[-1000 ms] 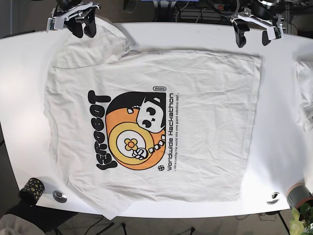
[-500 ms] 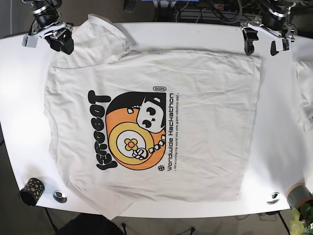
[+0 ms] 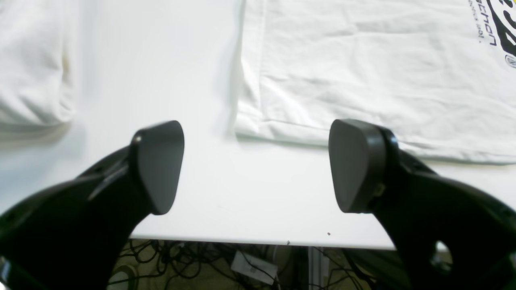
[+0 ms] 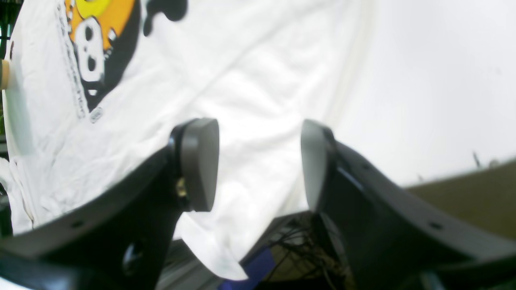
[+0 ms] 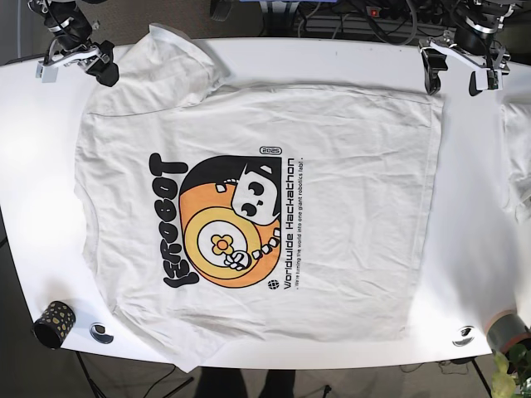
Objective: Fold the T-shirt properly
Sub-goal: 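Lower both grippers toward the shirt's shoulder corners, then grasp the shoulder corners with both grippers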
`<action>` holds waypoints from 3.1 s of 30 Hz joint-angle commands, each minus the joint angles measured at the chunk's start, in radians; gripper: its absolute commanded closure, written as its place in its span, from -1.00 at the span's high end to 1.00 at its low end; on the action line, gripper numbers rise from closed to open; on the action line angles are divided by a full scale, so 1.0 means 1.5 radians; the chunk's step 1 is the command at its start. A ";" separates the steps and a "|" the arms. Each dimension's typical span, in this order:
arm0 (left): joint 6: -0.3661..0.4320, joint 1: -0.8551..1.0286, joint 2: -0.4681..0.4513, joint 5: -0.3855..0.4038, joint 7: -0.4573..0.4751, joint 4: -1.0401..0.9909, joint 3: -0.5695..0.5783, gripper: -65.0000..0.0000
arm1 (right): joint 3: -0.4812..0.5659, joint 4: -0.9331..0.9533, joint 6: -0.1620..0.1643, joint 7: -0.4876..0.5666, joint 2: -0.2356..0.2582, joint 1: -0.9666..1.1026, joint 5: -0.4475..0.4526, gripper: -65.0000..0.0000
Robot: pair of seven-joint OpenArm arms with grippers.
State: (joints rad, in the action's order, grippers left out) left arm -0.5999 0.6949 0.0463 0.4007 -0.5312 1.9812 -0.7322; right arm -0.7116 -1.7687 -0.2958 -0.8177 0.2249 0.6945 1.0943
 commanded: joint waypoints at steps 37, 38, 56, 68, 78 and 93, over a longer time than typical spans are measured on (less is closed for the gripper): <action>-0.003 0.002 -0.008 0.013 0.014 -0.021 0.012 0.61 | 0.082 0.052 -0.021 0.007 -0.032 0.004 0.009 -0.83; -0.003 0.002 -0.007 0.013 0.014 -0.021 0.013 0.61 | 0.082 0.052 -0.021 0.007 -0.032 0.004 0.009 -0.95; -0.019 -0.100 -0.016 0.092 -0.170 -0.120 -0.064 0.61 | 0.080 0.049 -0.021 0.007 -0.032 0.001 0.014 -1.00; -0.066 -0.161 -0.049 0.092 -0.201 -0.223 -0.021 0.61 | 0.080 0.049 -0.021 0.007 -0.033 -0.008 0.014 -1.00; -0.066 -0.181 -0.070 0.092 -0.203 -0.228 0.055 0.61 | 0.081 0.048 -0.020 0.007 -0.033 -0.009 0.015 -1.00; -0.066 -0.183 -0.065 0.095 -0.200 -0.237 0.056 -0.59 | 0.081 0.048 -0.020 0.007 -0.033 -0.020 0.011 -1.00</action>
State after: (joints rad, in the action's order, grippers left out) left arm -0.6968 0.4156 -0.0471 0.5396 -0.8227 1.6283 -0.6487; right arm -0.5823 -1.6772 -0.3172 -0.8165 0.1638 0.6609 1.0966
